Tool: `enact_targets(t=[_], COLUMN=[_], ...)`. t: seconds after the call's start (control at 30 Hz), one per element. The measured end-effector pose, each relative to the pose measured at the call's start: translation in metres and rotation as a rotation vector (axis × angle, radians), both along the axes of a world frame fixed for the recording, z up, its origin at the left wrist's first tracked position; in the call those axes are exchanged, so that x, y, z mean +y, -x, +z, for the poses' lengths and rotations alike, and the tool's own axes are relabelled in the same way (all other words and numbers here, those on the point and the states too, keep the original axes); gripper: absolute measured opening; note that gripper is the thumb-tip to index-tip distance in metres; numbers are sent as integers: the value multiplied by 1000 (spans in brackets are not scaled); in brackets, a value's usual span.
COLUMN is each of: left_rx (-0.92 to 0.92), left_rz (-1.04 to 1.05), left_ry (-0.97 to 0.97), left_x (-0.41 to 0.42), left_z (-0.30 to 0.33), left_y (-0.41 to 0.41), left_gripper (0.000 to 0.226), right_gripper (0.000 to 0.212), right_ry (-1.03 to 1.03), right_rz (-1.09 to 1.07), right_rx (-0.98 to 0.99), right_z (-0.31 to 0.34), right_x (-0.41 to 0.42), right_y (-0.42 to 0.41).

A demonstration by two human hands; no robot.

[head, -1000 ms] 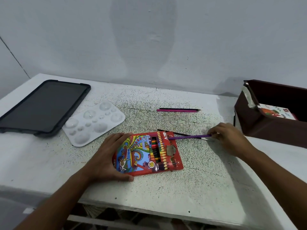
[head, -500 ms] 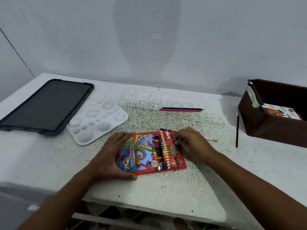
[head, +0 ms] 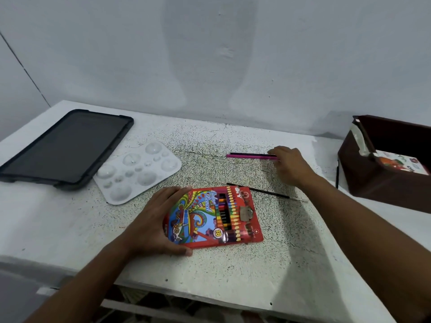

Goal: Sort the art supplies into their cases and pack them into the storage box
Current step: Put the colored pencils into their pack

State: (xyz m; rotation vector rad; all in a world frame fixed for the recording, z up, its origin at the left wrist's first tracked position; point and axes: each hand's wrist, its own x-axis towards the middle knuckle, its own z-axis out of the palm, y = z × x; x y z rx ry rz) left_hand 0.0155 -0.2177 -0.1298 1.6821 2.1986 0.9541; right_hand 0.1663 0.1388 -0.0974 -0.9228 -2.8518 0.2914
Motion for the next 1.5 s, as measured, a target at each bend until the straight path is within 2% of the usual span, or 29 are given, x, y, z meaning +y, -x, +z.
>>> enact_targets(t=[0.23,0.7,0.83,1.03,1.17,1.5], left_rx=[-2,8,2,16,13,13], left_rz=[12,9,11,0,0,-2], left_ry=[30,14,3,-13,-18,-4], left_x=[0,0,0,0,0,-1], left_z=[0,-1,-2,-1,-1,6], left_y=[0,0,1,0,0,-4], left_gripper=[121,121,121,120,120,117], right_gripper=[41,12,13,13,14,13], right_ry=[-51,72,14,11,-36,42], right_rz=[-58,-169,-194,-183,-186,-258], right_rx=[-173,-107,-113,-11,-43,-30], right_z=[-4,5,4,11,12,-11], right_x=[8,0,-3,1,-3,-2], right_y=[10,-12,-31,-76,-107,-129])
